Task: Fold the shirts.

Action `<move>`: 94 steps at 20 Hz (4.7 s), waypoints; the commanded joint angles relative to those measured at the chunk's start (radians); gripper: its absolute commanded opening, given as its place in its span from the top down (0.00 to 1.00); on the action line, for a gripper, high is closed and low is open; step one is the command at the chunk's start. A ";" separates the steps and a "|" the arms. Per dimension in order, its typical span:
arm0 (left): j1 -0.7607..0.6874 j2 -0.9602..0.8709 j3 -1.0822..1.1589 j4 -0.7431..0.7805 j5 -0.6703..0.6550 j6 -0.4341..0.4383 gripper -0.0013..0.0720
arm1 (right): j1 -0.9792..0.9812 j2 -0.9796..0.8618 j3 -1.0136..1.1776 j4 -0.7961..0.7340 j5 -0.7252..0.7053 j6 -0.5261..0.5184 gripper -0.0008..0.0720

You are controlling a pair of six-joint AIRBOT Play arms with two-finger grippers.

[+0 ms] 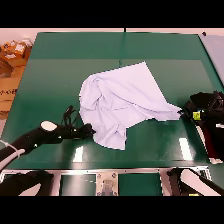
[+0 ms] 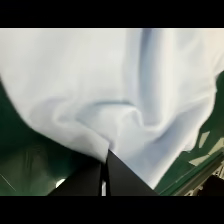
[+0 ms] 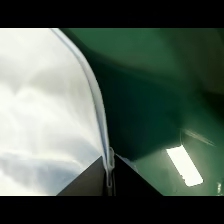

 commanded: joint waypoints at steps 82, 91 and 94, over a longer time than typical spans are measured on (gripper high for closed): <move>0.132 0.114 0.004 0.676 -0.283 -0.419 0.15 | -0.080 0.150 -0.305 -0.035 0.105 0.193 0.31; 0.130 0.034 0.080 0.610 -0.220 -0.285 0.95 | 0.006 -0.019 -0.272 0.189 -0.086 0.049 0.83; 0.130 0.034 0.190 0.815 -0.424 -0.341 0.95 | 0.006 -0.018 -0.232 0.168 -0.060 0.010 0.96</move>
